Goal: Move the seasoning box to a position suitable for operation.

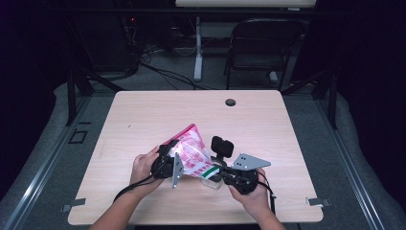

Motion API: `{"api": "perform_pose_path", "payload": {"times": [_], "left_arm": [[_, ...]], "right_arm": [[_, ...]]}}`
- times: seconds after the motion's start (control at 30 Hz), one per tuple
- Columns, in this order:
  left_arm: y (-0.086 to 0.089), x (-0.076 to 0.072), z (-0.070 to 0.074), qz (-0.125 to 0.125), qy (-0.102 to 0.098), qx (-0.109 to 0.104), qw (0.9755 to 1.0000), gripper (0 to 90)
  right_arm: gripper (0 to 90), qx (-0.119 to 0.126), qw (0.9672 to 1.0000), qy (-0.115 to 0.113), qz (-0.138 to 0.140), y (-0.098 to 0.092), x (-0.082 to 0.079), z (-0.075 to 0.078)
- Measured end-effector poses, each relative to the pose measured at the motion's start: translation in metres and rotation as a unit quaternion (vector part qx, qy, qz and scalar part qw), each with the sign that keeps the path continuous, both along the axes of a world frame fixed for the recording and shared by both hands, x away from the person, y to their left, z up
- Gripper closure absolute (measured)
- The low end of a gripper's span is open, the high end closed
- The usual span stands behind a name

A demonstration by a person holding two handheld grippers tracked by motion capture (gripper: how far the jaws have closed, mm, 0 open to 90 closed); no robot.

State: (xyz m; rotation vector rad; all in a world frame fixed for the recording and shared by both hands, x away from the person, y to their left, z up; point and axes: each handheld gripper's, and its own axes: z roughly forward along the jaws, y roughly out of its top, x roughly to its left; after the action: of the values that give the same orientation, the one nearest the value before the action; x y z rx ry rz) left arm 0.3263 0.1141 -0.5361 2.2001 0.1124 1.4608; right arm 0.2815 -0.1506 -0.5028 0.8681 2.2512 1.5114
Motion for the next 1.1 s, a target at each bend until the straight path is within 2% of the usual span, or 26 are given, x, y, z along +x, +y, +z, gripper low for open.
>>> {"api": "perform_pose_path", "payload": {"times": [0.23, 0.5, 0.7, 1.1], "left_arm": [[-0.0014, -0.0008, 0.0000, 0.004, -0.004, 0.010, 0.9999, 63.8], [-0.0021, -0.0014, -0.0001, 0.007, -0.005, 0.010, 0.9999, 63.8], [-0.0032, -0.0018, 0.0006, 0.010, -0.014, 0.013, 0.9998, 63.9], [-0.0034, -0.0022, 0.0011, 0.010, -0.015, 0.013, 0.9997, 63.9]], "right_arm": [[90.0, -0.002, 1.0000, 0.007, -0.003, -0.0006, 0.0013, -0.0029], [90.0, -0.004, 0.9999, 0.012, -0.004, -0.0009, 0.0030, -0.0065], [90.0, -0.007, 0.9999, 0.015, -0.005, -0.0008, 0.0034, -0.0079], [90.0, -0.006, 0.9998, 0.015, -0.006, -0.0009, 0.0033, -0.0084]]}}
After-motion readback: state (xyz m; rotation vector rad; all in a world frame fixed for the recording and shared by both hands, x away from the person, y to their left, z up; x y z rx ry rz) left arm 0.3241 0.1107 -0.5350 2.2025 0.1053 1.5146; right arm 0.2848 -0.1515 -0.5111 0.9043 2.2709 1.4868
